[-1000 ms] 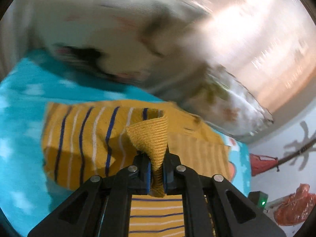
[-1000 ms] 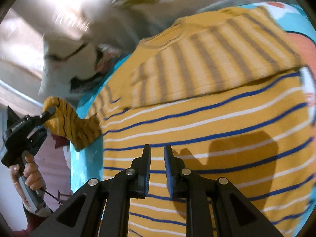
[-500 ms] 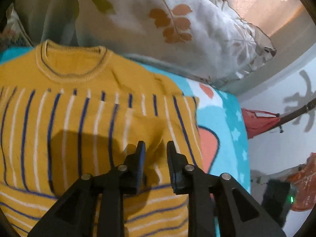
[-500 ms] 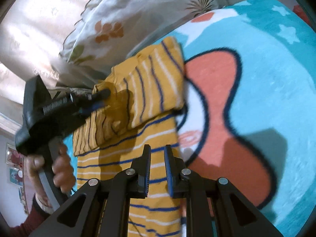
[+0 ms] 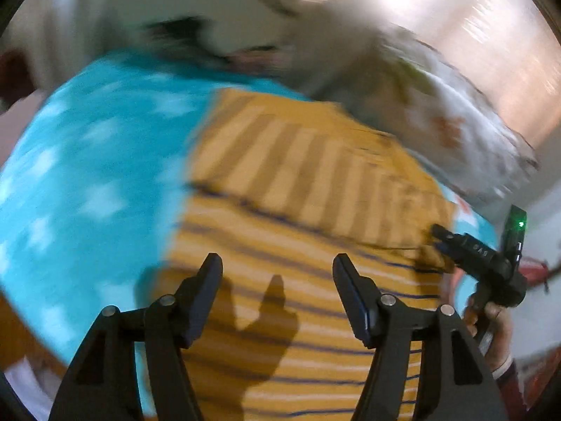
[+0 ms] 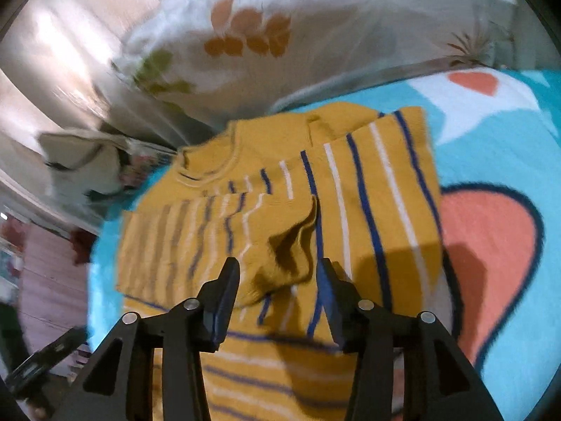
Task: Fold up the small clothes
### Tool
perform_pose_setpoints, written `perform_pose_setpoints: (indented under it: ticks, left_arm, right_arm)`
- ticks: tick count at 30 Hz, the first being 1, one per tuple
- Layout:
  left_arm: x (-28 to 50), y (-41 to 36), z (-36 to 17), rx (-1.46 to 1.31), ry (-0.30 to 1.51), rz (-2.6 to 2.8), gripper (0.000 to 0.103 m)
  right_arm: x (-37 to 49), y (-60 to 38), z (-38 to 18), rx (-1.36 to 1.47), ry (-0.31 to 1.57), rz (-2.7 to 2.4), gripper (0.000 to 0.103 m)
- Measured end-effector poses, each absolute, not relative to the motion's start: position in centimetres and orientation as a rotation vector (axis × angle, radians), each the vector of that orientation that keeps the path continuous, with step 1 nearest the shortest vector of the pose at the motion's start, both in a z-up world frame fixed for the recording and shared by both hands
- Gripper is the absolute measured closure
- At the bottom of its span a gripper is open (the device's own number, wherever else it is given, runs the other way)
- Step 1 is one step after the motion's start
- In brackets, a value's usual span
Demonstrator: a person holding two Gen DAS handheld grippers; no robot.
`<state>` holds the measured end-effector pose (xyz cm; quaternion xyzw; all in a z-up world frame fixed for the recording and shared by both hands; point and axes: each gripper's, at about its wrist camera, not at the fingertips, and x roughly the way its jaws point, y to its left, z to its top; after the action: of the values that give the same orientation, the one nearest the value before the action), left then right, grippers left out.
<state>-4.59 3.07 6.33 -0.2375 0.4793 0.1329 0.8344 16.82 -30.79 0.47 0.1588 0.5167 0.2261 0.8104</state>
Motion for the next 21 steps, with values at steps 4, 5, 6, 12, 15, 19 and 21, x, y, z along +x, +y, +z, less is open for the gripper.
perform_pose_setpoints:
  ticks: [4,5,6,12,15,19,21]
  left_arm:
    - [-8.0,7.8,4.8,-0.575,1.026,0.417,0.039]
    - [-8.6,8.8,4.5,-0.591,1.023,0.434,0.039]
    - [-8.8,9.4,4.0,-0.601,1.021,0.443,0.039]
    - [-8.3,10.6,1.0,-0.611,1.077,0.374,0.039]
    - [-7.4,9.6,-0.1,-0.555,1.119,0.309,0.039]
    - [-5.9,8.1,-0.9,-0.453,1.148,0.236,0.039]
    - [-5.1,7.6,-1.0,-0.412,1.15,0.209,0.039]
  right_arm:
    - [17.6,-28.9,-0.7,0.265,1.144,0.507,0.094]
    - [17.7,-29.0,-0.5,0.252,1.136,0.495,0.095]
    - [17.7,-29.3,-0.1,0.239,1.117,0.466,0.095]
    - [18.3,-31.5,0.7,0.185,1.105,0.224,0.091]
    - [17.1,-32.0,1.9,0.217,1.086,0.185,0.079]
    - [14.4,-32.1,3.0,0.225,1.058,0.146,0.068]
    - [12.8,-31.0,3.4,0.174,1.06,0.137,0.068]
